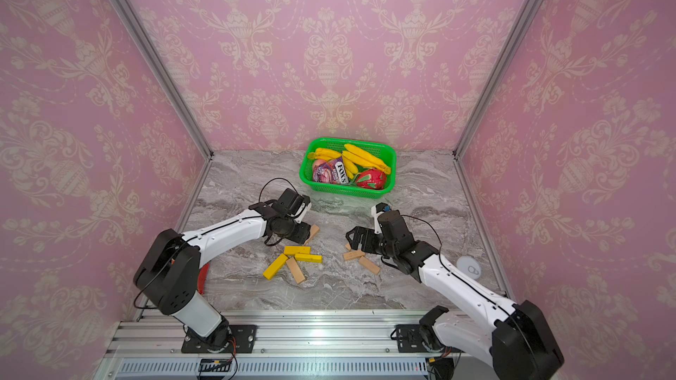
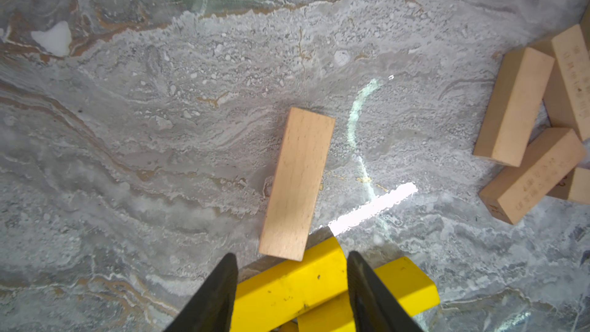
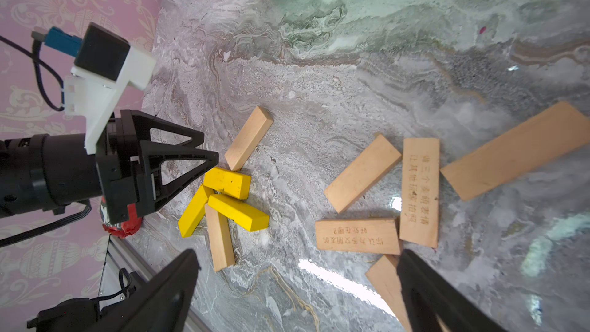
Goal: Assemble the letter k with building blocks
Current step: Pick up the building block from the center of the board.
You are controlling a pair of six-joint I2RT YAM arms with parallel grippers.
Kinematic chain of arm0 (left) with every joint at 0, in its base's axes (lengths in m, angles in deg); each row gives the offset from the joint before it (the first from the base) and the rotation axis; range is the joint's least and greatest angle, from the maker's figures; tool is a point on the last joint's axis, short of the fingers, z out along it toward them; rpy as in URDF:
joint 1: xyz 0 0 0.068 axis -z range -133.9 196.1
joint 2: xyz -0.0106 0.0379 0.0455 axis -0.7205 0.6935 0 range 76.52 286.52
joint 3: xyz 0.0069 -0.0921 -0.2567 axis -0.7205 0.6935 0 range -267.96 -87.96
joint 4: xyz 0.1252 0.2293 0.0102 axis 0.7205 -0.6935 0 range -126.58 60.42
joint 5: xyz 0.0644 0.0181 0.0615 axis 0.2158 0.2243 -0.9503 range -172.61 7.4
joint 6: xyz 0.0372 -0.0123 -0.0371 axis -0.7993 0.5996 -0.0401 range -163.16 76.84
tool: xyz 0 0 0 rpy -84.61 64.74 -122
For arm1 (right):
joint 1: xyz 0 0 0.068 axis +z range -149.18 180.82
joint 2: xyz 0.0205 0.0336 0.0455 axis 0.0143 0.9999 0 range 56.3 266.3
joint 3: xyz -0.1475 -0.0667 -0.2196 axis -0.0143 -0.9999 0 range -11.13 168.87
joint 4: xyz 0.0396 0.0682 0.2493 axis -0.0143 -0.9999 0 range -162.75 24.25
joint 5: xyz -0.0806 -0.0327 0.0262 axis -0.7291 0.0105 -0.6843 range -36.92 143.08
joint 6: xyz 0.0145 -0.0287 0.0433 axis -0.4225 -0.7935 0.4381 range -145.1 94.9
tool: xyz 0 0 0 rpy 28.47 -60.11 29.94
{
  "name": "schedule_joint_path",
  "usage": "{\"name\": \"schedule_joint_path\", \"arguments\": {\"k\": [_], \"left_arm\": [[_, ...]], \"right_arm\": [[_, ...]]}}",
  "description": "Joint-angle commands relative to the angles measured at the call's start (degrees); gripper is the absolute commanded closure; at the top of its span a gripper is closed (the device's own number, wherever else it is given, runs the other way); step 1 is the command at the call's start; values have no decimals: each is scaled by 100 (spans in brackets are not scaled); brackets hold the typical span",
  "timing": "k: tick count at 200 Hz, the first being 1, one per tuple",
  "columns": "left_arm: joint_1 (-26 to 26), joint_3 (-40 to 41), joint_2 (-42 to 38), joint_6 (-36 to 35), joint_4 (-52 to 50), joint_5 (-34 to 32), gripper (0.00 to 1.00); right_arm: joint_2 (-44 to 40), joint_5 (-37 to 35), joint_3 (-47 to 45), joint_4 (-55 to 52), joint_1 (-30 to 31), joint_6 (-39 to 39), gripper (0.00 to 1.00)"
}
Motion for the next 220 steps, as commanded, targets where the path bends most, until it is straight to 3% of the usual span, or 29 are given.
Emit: {"name": "schedule_joint_path", "arguments": {"k": [1, 74, 220], "left_arm": [[39, -192, 189, 73, 7, -259, 43], [130, -405, 623, 125, 108, 56, 44], [241, -758, 1249, -4, -83, -299, 45]], "right_arm": [[65, 496, -30, 376, 63, 62, 0], [341, 569, -157, 951, 457, 357, 0], [508, 562, -6, 784, 584, 187, 0]]}}
